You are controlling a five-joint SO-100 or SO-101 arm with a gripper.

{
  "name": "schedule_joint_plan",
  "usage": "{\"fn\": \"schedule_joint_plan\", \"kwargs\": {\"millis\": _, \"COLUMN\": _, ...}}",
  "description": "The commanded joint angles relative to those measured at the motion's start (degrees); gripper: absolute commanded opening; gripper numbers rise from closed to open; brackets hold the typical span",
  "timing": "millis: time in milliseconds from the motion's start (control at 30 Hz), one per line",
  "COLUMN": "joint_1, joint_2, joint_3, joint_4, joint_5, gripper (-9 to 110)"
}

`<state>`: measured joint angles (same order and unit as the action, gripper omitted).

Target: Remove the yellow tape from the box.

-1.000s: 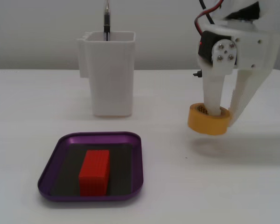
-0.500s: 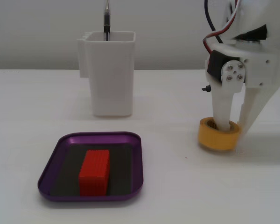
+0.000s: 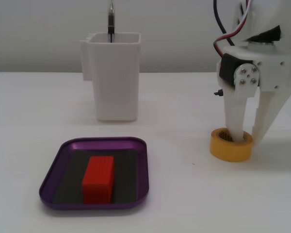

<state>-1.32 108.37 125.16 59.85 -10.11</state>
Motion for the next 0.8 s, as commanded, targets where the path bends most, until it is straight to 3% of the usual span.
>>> {"fn": "schedule_joint_plan", "kwargs": {"millis": 0, "joint_1": -0.18, "joint_2": 2.81, "joint_3": -5.80, "joint_4": 3.69, "joint_5": -0.26, "gripper": 10}}
{"fn": "schedule_joint_plan", "kwargs": {"millis": 233, "joint_1": 0.53, "joint_2": 4.48, "joint_3": -17.14, "joint_4": 12.30, "joint_5": -0.18, "gripper": 12}}
{"fn": "schedule_joint_plan", "kwargs": {"millis": 467, "joint_1": -0.18, "joint_2": 19.95, "joint_3": -23.82, "joint_4": 18.90, "joint_5": -0.18, "gripper": 12}}
{"fn": "schedule_joint_plan", "kwargs": {"millis": 767, "joint_1": 0.62, "joint_2": 42.71, "joint_3": -2.99, "joint_4": 18.72, "joint_5": -0.18, "gripper": 12}}
